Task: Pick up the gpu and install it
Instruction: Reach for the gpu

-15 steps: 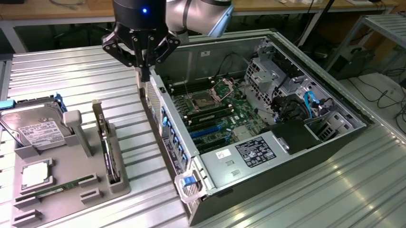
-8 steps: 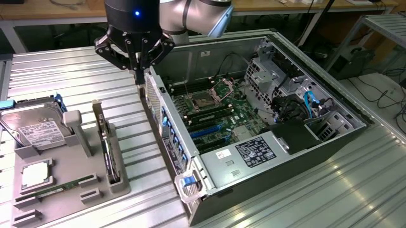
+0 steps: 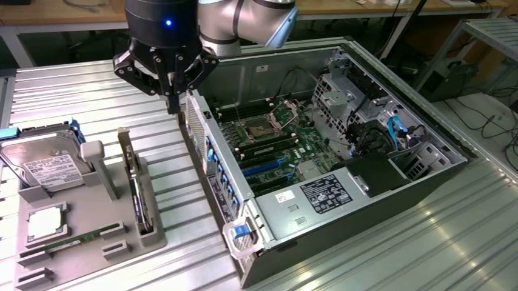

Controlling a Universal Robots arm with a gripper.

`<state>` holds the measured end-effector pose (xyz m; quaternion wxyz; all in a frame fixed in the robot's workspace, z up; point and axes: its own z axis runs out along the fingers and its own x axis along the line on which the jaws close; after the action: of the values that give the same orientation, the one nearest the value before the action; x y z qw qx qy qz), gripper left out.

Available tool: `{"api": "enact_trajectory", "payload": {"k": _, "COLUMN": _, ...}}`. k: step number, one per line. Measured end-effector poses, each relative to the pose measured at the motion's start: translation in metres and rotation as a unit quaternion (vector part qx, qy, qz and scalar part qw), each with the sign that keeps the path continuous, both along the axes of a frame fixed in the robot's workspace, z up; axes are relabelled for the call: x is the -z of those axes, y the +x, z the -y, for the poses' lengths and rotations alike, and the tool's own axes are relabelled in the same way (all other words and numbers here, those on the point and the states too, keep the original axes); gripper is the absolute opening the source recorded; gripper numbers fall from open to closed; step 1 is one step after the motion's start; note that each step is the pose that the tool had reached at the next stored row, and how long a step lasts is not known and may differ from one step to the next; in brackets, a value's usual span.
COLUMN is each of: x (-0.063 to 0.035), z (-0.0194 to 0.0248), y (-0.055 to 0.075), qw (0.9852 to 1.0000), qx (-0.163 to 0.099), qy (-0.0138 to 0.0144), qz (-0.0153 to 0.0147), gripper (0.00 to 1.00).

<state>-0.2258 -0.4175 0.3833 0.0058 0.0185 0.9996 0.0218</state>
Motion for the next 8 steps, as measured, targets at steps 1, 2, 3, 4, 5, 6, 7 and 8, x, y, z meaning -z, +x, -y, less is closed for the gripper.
{"api": "enact_trajectory", "payload": {"k": 1, "x": 0.0001, "z": 0.001, "y": -0.002, "qw": 1.0, "qx": -0.001, "qy": 0.0, "qz": 0.0, "gripper": 0.11}}
{"api": "enact_trajectory", "payload": {"k": 2, "x": 0.0002, "z": 0.0021, "y": -0.003, "qw": 1.0, "qx": -0.002, "qy": 0.0, "qz": 0.0, "gripper": 0.11}}
{"api": "enact_trajectory", "payload": {"k": 3, "x": 0.0003, "z": 0.0029, "y": -0.005, "qw": 1.0, "qx": -0.003, "qy": 0.0, "qz": 0.0, "gripper": 0.11}}
{"api": "enact_trajectory", "payload": {"k": 4, "x": 0.0003, "z": 0.0038, "y": -0.007, "qw": 1.0, "qx": -0.004, "qy": 0.0, "qz": 0.0, "gripper": 0.11}}
{"api": "enact_trajectory", "payload": {"k": 5, "x": 0.0004, "z": 0.0045, "y": -0.008, "qw": 1.0, "qx": -0.005, "qy": 0.0, "qz": 0.0, "gripper": 0.11}}
{"api": "enact_trajectory", "payload": {"k": 6, "x": 0.0004, "z": 0.0051, "y": -0.009, "qw": 1.0, "qx": -0.006, "qy": 0.0, "qz": 0.0, "gripper": 0.11}}
{"api": "enact_trajectory", "payload": {"k": 7, "x": 0.0004, "z": 0.0057, "y": -0.011, "qw": 1.0, "qx": -0.006, "qy": 0.0, "qz": 0.0, "gripper": 0.11}}
{"api": "enact_trajectory", "payload": {"k": 8, "x": 0.0005, "z": 0.0062, "y": -0.012, "qw": 1.0, "qx": -0.007, "qy": 0.0, "qz": 0.0, "gripper": 0.11}}
